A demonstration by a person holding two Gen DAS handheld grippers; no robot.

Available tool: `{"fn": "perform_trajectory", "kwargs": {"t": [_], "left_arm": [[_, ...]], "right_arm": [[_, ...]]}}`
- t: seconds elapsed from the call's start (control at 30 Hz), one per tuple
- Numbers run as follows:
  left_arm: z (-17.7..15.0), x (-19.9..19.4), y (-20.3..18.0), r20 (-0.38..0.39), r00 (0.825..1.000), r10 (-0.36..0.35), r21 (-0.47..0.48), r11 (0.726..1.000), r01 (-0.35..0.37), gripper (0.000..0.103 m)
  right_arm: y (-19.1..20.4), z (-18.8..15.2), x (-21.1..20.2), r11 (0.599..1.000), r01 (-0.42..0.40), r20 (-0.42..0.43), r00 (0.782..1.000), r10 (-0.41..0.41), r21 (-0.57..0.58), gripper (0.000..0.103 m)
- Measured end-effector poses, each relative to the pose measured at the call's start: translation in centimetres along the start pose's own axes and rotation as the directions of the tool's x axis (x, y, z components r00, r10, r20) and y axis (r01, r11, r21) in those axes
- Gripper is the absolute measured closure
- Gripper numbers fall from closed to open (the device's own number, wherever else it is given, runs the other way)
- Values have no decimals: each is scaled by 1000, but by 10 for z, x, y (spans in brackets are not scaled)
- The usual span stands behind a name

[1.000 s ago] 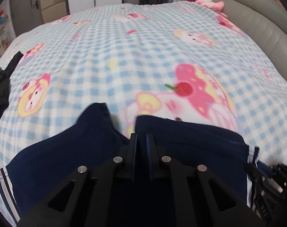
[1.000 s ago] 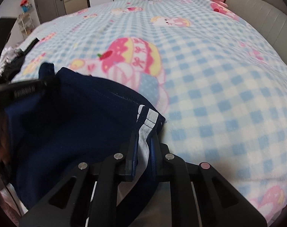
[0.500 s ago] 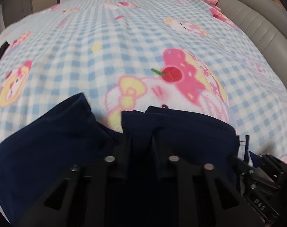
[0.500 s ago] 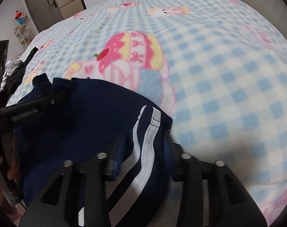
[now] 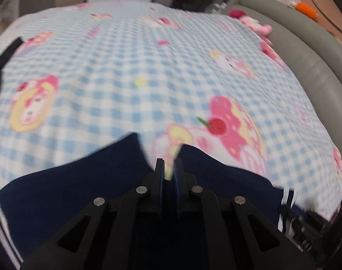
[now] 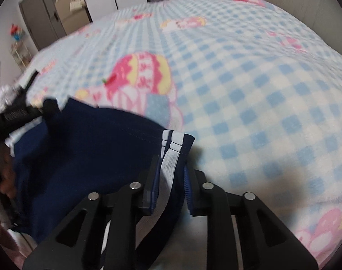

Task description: Fold clothes

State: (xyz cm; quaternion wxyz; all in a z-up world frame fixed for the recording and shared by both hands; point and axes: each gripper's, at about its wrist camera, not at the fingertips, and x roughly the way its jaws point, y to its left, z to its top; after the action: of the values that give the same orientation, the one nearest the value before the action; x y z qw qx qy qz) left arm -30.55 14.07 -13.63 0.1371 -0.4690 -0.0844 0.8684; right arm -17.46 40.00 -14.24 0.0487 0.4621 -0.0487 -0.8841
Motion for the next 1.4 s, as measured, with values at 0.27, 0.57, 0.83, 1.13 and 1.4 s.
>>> {"fn": "perform_trajectory", "kwargs": {"t": [0.27,0.57,0.83,1.13,1.4], "left_arm": [[-16,28,-16,-101,995,-4,55,998,9,94],[-16,37,-23,-92,992,91,91,992,-83,73],[-13,44,-33,-89,992,88,156,985,-73,77],[-1,38,-14,-56,984,170,78,983,-166,90],[-20,-17,-44,73,997,40,101,994,-48,54]], "right_arm": [[-24,-4,-5,994,103,-7,995,-102,48,72],[-9,-10,18,999,43,-69,997,-43,-3,67],[-9,-3,25,1000,0,-59,998,1,15,71],[-5,-7,25,991,125,-41,991,-127,-44,71],[-2,-6,-23,992,123,107,987,-120,-20,63]]}}
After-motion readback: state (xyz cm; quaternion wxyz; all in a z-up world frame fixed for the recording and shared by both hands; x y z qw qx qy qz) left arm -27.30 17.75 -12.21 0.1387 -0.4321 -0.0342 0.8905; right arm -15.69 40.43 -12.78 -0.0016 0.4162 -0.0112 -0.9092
